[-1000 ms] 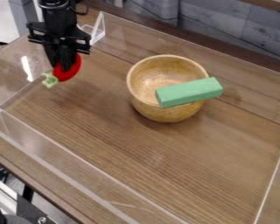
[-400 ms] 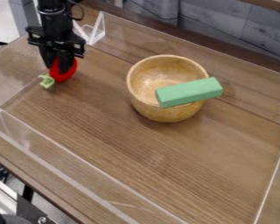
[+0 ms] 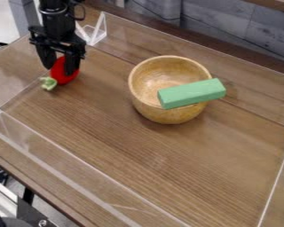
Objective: Move the red fruit to the right
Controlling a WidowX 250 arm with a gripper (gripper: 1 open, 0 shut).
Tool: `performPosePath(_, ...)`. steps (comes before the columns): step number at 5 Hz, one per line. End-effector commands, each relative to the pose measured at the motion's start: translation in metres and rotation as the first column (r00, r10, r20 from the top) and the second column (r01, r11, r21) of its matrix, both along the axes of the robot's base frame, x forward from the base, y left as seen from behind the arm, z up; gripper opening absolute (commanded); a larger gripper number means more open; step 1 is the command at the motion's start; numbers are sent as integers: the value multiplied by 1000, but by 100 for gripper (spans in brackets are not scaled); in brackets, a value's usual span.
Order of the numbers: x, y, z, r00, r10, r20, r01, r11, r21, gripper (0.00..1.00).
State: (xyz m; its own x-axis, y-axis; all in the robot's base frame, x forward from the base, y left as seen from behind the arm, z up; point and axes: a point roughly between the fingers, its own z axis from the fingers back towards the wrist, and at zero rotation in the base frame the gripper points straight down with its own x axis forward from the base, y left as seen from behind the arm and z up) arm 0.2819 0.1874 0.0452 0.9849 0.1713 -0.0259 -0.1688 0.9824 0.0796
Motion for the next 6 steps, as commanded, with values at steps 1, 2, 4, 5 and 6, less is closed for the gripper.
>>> performPosePath(1,6,-11,44,996,-20,91,16,999,40,0)
performPosePath(2,9,-30,71,991,24,134,-28,999,30,0)
performPosePath(4,19,-120,88,986,-32,161,32,999,2,0)
performPosePath(5,18,-168,82,983,-93,161,94,996,-1,0)
performPosePath(6,22,-209,90,977,-134,168,137,991,-5,0)
